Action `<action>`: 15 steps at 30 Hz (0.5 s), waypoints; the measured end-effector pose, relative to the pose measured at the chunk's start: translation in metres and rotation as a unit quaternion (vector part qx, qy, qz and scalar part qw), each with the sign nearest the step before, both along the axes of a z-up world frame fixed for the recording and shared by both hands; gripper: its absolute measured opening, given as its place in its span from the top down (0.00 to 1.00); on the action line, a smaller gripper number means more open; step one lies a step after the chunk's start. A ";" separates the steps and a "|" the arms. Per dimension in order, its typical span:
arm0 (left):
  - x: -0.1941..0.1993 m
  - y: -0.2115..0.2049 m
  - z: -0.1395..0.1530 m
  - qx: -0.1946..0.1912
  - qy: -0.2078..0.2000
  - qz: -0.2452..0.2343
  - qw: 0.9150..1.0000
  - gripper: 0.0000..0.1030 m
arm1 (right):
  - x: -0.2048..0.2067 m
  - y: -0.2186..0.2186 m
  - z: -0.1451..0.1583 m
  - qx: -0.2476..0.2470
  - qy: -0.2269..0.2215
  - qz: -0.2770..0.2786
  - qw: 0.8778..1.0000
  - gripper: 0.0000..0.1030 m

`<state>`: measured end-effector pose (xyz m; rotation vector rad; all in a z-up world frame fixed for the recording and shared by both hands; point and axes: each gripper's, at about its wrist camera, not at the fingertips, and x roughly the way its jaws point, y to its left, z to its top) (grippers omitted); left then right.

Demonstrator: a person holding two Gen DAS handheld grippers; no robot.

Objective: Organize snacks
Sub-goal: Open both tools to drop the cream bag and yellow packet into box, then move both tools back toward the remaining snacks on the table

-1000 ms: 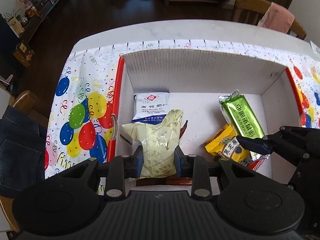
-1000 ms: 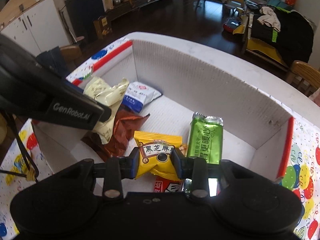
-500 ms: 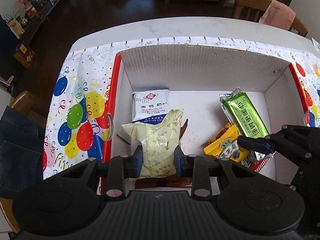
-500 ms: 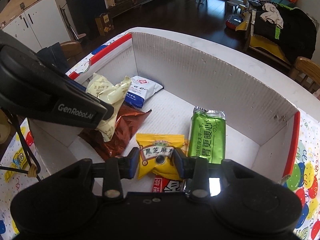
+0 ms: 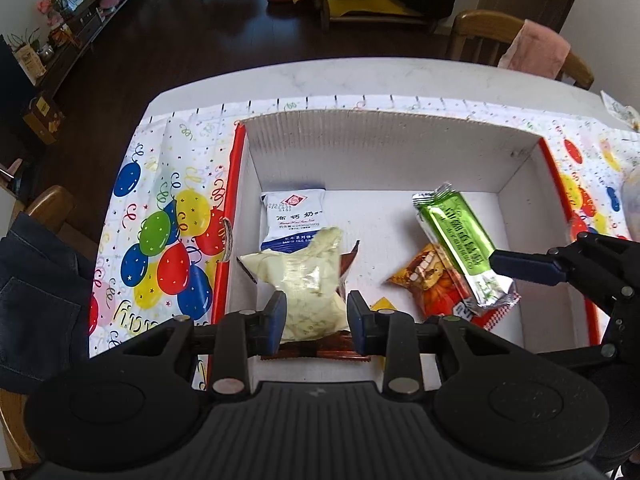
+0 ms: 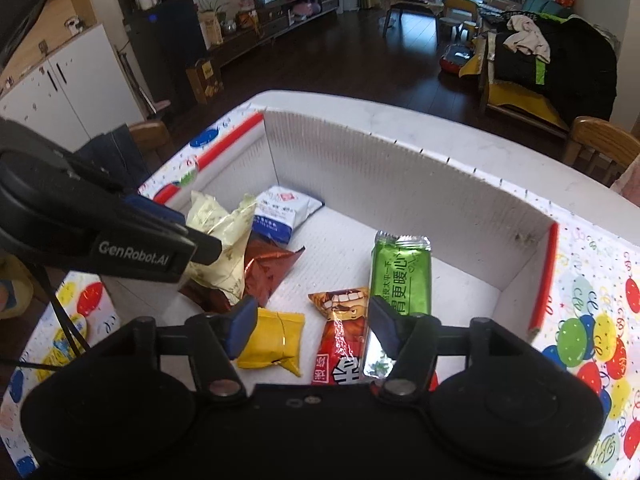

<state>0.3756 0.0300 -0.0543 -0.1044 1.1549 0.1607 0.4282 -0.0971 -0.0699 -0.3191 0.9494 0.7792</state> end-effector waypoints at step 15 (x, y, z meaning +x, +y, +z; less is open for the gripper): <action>-0.061 0.010 0.042 -0.015 -0.069 -0.024 0.997 0.42 | -0.048 -0.010 0.045 0.037 -0.031 -0.043 0.998 0.20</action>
